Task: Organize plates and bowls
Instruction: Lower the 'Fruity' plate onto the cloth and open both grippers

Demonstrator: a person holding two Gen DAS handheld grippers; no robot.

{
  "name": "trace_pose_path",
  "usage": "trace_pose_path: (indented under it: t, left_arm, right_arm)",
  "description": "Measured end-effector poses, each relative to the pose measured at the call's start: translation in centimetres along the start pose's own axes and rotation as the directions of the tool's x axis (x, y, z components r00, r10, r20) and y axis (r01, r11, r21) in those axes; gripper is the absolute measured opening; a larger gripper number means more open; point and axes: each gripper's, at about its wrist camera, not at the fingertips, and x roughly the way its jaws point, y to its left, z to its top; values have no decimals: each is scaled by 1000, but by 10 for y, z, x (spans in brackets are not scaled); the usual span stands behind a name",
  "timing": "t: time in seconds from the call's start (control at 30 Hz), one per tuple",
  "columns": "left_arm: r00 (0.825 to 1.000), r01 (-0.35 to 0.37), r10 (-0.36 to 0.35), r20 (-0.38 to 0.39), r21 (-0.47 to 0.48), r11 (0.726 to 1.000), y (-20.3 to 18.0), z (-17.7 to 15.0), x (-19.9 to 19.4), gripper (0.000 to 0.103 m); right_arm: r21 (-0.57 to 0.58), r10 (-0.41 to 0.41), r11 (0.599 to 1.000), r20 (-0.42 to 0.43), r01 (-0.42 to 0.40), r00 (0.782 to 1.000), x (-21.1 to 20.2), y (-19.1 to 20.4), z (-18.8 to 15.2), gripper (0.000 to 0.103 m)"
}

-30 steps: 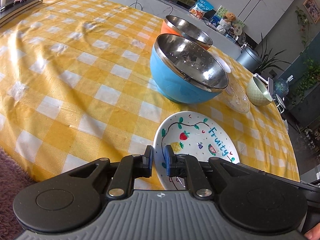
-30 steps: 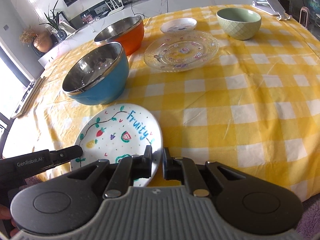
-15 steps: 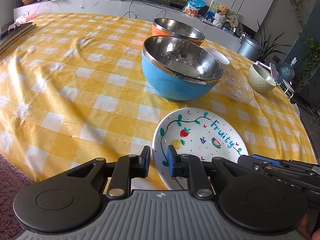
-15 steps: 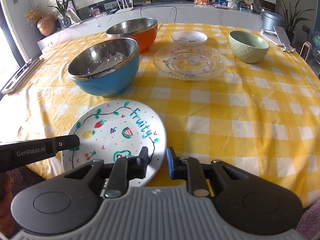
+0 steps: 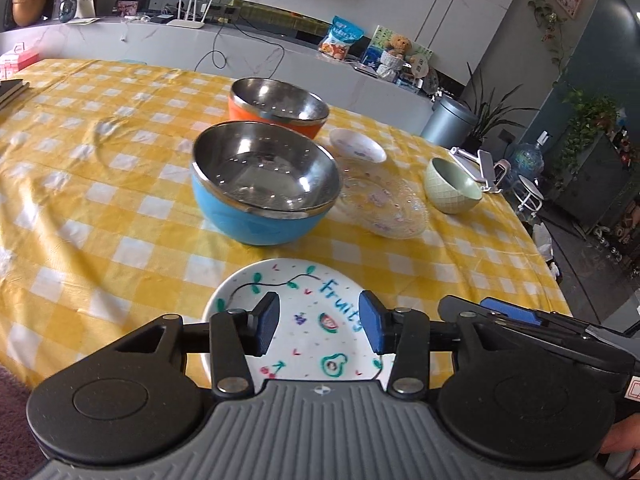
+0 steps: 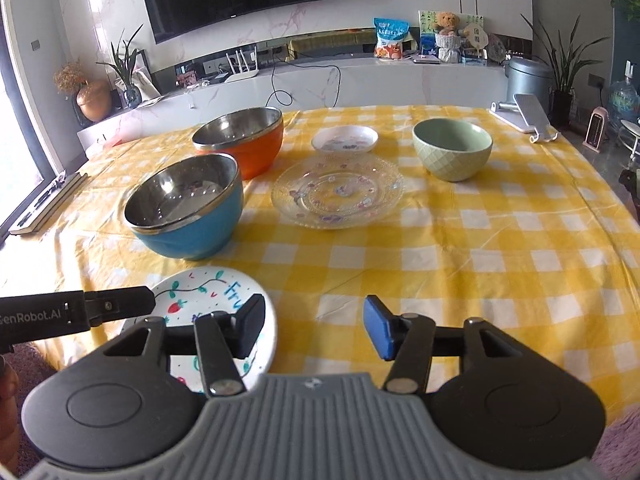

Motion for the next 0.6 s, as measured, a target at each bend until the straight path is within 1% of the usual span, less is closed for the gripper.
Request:
trace_pose_path:
  t: [0.07,0.2,0.27,0.4,0.5,0.6]
  left_arm:
    - [1000,4,-4,1,16,1000,-12,6,5,51]
    - [999,29,-29,-16,29,999,-31,19,19,51]
    - [999,26,-26,-26,8,1000,-39,26,29,51]
    - [1000,-11,9,-23,-77,997,-51,35,49,51]
    - [999,-47,43,-27,-146,988,-57,39,63,51]
    - [995,-95,86,-47,-217,972,-59,42,78,51]
  right_arm:
    - [15,1,1000,9,-2,1000,-1,-10,6,61]
    - [54,-11,998,14,10,1000,1,-31,20,61]
    - [75,-5,997,12,5,1000,4,-42,28,61]
    - [145,24,989,1,-24,1000,14,-66,40,61]
    - [200,43,979,-12,-39,999,27,-80,47,53]
    - [229,46,973,-37,-37,998,44,-91,53,45]
